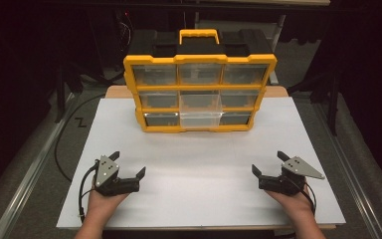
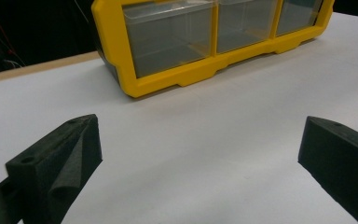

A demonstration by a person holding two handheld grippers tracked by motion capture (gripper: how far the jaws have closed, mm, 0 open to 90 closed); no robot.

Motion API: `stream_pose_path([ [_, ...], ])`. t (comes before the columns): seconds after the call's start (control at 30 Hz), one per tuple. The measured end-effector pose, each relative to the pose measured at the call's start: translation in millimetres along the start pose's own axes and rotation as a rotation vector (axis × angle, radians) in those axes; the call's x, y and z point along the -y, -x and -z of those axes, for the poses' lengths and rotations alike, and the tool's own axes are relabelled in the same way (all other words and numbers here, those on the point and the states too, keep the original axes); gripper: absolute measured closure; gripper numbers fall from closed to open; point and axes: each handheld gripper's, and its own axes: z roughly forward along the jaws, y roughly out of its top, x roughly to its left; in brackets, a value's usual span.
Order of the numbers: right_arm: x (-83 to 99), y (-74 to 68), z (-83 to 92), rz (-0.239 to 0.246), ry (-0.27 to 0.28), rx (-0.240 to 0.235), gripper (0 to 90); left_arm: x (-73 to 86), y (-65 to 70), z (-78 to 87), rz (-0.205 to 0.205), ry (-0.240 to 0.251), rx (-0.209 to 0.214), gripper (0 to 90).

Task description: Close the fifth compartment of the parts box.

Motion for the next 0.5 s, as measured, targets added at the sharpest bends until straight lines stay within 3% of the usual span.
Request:
stream_pose_path([
  [0.5, 1.0, 2.8, -3.3, 0.012, -0.019, 0.017, 0.9, -0.6, 0.7, 0.0, 0.021, 0.019, 0.007, 0.0],
])
